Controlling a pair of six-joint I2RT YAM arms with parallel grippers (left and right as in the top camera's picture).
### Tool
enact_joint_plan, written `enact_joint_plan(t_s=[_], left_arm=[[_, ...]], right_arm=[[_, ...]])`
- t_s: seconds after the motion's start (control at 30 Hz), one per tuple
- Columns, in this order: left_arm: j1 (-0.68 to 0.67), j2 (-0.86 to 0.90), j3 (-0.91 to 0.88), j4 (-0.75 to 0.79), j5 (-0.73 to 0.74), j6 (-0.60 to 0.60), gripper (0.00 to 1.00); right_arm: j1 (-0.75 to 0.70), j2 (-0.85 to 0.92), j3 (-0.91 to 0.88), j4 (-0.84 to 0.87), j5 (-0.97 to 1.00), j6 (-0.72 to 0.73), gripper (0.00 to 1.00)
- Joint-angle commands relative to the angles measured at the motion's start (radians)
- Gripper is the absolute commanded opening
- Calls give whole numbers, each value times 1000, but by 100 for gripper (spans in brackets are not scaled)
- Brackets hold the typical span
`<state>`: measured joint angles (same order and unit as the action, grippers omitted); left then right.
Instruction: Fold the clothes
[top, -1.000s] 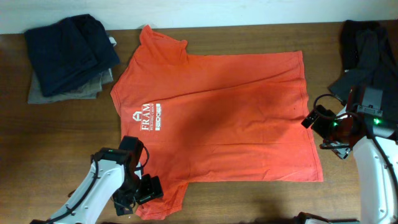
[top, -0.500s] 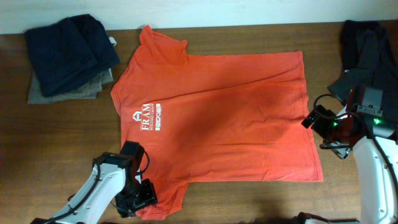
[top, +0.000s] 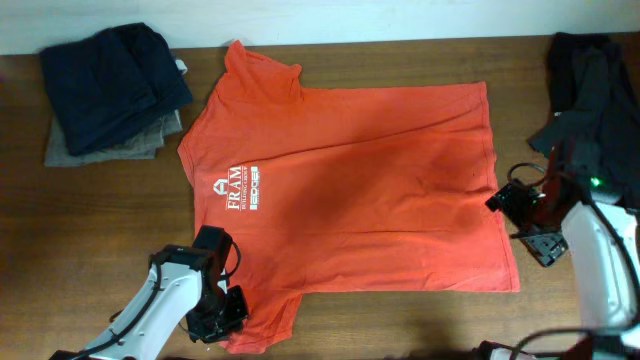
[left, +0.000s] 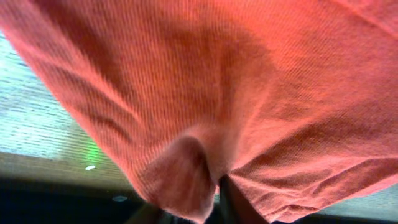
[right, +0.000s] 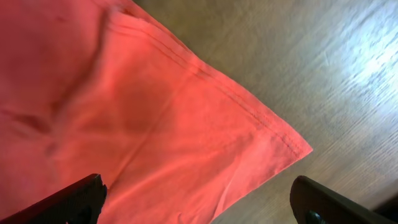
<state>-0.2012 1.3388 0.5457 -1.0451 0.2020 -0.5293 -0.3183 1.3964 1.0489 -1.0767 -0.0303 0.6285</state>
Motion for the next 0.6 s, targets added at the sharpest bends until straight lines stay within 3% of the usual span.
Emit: enact_joint_plan(t_s=[0.0, 0.1, 0.57], left_arm=[[-4, -8, -5, 5, 2, 0, 11], [-4, -8, -5, 10, -1, 0, 1], [-4, -8, -5, 13, -2, 0, 1]], right_arm=[[-5, 44, -8, 9, 5, 42, 99], [-5, 63, -8, 26, 5, 43, 99], [-3, 65, -166, -45, -69, 238, 100]])
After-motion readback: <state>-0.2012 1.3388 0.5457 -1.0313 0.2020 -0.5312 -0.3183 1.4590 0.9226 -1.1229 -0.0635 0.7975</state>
